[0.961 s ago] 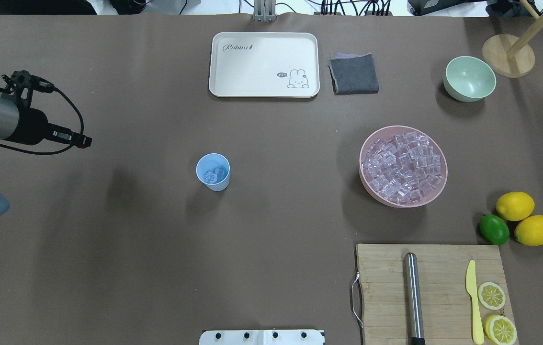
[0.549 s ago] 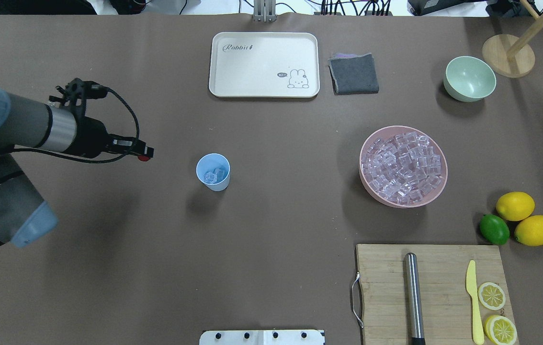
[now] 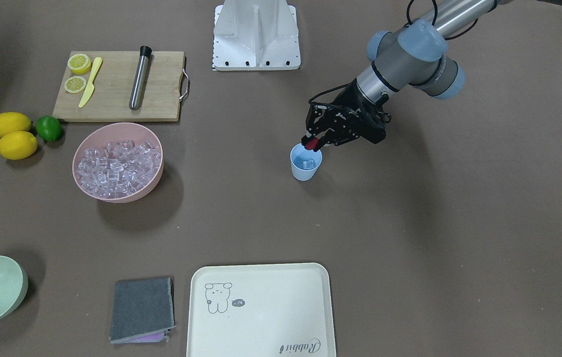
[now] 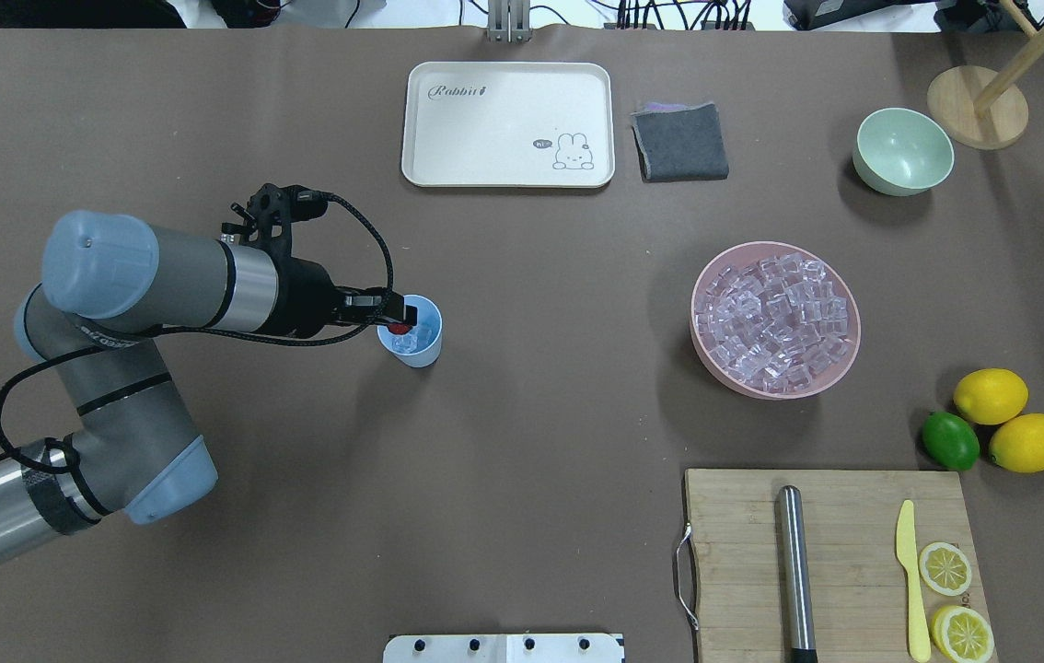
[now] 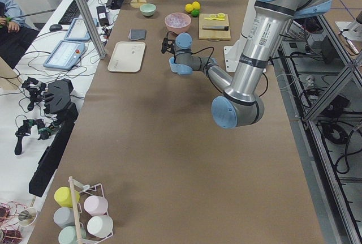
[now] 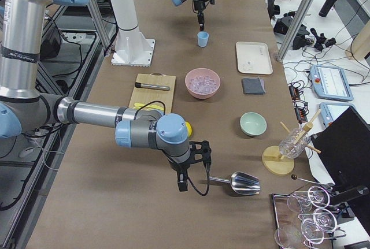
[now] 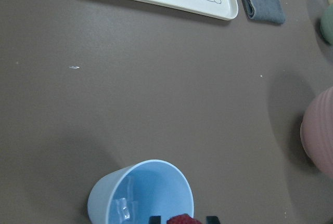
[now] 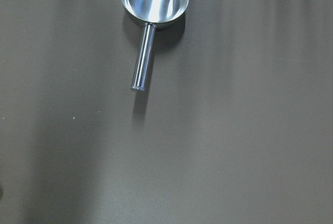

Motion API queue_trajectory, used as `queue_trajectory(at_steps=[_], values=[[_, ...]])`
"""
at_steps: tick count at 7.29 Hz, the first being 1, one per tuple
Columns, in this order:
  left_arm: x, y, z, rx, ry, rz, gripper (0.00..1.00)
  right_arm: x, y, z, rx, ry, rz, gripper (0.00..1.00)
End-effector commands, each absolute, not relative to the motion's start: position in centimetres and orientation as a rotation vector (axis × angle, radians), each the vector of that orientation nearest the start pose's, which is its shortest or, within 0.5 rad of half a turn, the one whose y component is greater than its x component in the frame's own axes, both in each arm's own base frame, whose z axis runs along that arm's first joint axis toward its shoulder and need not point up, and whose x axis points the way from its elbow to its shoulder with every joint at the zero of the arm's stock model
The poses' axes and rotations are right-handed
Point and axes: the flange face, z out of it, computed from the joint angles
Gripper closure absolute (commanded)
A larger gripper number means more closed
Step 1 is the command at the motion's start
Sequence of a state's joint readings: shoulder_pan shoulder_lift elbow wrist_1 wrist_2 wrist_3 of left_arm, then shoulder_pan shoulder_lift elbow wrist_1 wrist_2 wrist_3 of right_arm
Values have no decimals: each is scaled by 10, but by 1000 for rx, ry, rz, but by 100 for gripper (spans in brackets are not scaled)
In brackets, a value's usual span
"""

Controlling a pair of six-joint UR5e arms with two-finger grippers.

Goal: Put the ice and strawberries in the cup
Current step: 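Carry the strawberry with the left gripper over the light-blue cup, then open the left gripper to drop the strawberry into the cup and withdraw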

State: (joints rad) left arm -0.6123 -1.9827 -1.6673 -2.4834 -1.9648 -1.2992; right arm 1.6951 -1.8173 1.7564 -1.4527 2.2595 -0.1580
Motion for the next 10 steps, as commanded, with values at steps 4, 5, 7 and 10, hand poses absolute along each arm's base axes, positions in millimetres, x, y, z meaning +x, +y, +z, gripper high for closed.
queue_trajectory(at_steps=[4,5,7,10], values=[[455,-437,281,307,1385,-7,2,118,-381,669,152,-674,-52,0],[455,-436,280,307,1388,-5,2,118,-380,670,151,-676,-52,0],[450,-436,281,307,1388,-5,2,118,-380,670,151,-677,-52,0],[358,-480,346,321,1300,58,2,118,-379,671,147,-679,-50,0]])
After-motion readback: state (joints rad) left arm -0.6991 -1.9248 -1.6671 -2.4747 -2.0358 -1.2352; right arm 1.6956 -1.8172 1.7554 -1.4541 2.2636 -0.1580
